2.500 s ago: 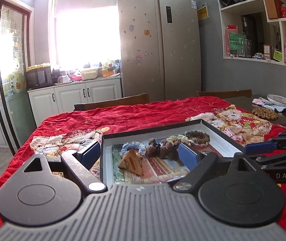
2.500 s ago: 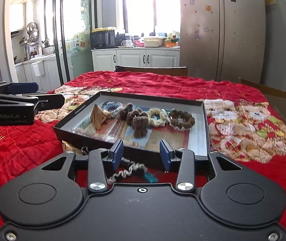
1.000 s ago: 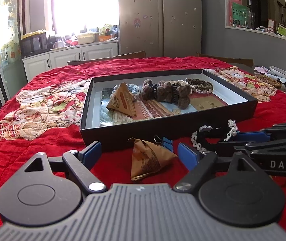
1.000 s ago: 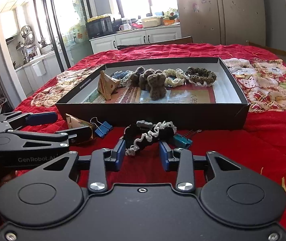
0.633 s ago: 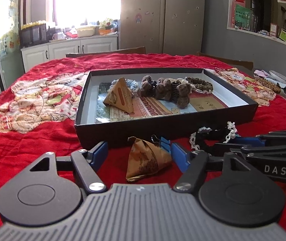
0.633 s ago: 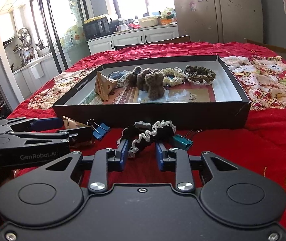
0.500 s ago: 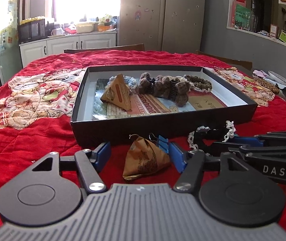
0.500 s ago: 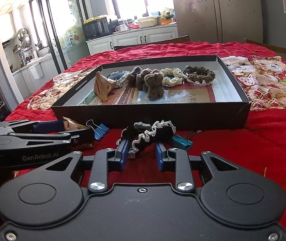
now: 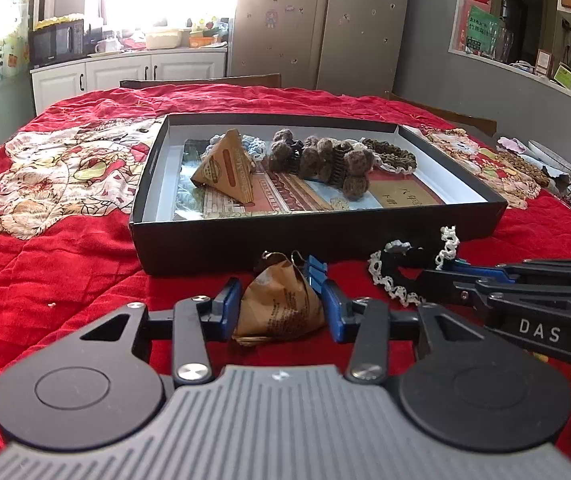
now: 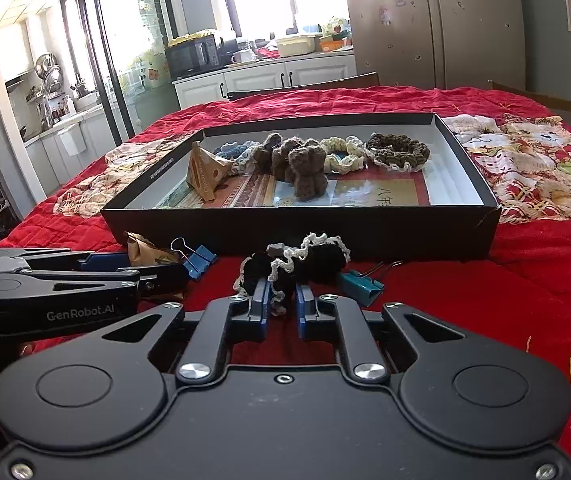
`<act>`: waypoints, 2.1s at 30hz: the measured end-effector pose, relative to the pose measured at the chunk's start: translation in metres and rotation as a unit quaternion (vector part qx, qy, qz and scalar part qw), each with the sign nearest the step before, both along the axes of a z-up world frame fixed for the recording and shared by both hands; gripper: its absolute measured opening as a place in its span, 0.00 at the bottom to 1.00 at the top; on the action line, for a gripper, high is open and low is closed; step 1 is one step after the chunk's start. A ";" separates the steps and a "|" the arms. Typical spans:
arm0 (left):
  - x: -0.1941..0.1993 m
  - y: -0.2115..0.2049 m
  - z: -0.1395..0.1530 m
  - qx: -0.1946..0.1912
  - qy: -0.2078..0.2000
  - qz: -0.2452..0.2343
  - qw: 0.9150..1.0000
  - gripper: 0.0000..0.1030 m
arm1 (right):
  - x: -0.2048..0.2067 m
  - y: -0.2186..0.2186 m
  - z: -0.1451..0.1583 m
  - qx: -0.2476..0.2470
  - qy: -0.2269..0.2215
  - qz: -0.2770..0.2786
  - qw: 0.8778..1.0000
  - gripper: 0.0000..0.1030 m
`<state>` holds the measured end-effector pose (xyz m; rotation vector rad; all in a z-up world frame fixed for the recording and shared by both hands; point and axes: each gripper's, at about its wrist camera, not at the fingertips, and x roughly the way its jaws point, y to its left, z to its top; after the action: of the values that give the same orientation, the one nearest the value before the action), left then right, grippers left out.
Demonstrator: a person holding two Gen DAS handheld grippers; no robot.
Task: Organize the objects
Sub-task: 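Grasp the brown paper triangle packet with the left gripper while the right grasps the lace-trimmed black scrunchie, then lift the brown packet and lace scrunchie and carry both toward the tray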
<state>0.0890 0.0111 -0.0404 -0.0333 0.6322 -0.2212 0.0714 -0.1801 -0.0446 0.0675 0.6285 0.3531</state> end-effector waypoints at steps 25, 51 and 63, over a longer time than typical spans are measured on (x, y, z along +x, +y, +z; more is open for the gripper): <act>-0.010 0.001 0.006 0.002 -0.001 -0.008 1.000 0.39 | -0.015 -0.005 0.008 -0.015 -0.027 0.011 0.999 0.10; -0.027 -0.008 0.033 -0.007 -0.029 -0.032 0.999 0.38 | -0.042 -0.017 0.036 -0.004 -0.058 0.032 0.998 0.10; -0.031 -0.010 0.046 -0.009 -0.045 -0.040 0.998 0.38 | -0.055 -0.017 0.055 -0.004 -0.084 0.043 0.996 0.10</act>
<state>0.0575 0.0010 0.0056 -0.0154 0.5422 -0.3043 0.0167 -0.1974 0.0103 0.0026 0.4680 0.4348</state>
